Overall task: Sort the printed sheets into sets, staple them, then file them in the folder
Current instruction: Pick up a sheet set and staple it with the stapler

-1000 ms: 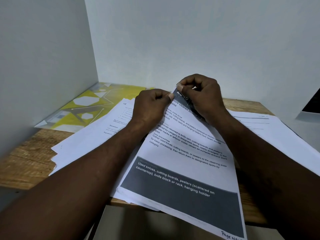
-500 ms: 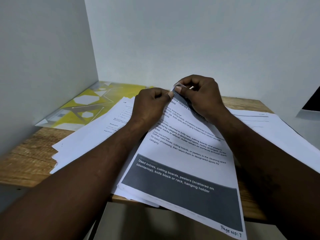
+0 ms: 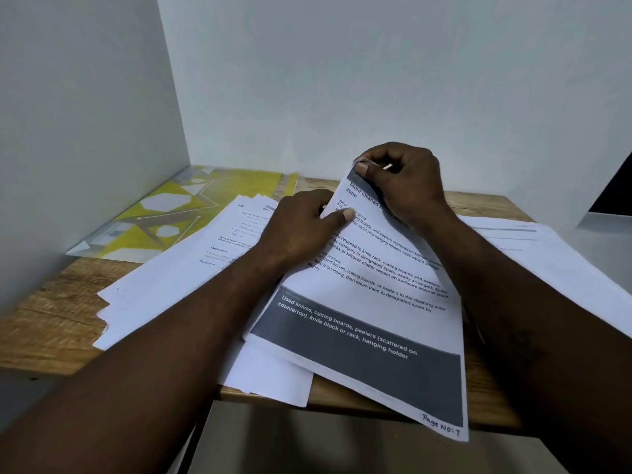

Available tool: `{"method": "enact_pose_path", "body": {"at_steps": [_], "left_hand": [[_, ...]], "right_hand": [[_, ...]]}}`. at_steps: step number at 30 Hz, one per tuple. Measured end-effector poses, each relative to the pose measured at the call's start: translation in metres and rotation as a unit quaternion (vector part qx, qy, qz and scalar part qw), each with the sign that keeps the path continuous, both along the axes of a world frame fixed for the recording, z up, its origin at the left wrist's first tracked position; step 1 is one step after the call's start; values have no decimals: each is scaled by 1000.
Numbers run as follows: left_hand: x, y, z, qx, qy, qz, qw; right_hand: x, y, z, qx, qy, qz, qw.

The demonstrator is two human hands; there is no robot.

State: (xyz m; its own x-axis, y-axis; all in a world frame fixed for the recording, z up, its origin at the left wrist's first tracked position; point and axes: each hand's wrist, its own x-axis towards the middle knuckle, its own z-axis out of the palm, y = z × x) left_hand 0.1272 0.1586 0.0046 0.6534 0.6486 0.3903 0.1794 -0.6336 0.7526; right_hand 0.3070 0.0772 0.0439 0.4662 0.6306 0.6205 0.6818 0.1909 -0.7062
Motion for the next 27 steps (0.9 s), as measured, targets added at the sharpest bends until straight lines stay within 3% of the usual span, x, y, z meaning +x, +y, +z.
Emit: {"method": "enact_pose_path", "body": {"at_steps": [8,17,23,27], "left_hand": [[-4,-2,3,-31,7,-7,999],[-1,0,4,0,20,4,1000],[-5,1,8,-114,-71,9,991],[-7,0,11,-124,-132,29,983]], "right_hand": [[6,0,-2,7,-15,-51,999],[5,3,-7,8,-22,-65,998],[4,-2,1,-4,49,42,998],[-5,-3,2,-30,49,119,991]]}}
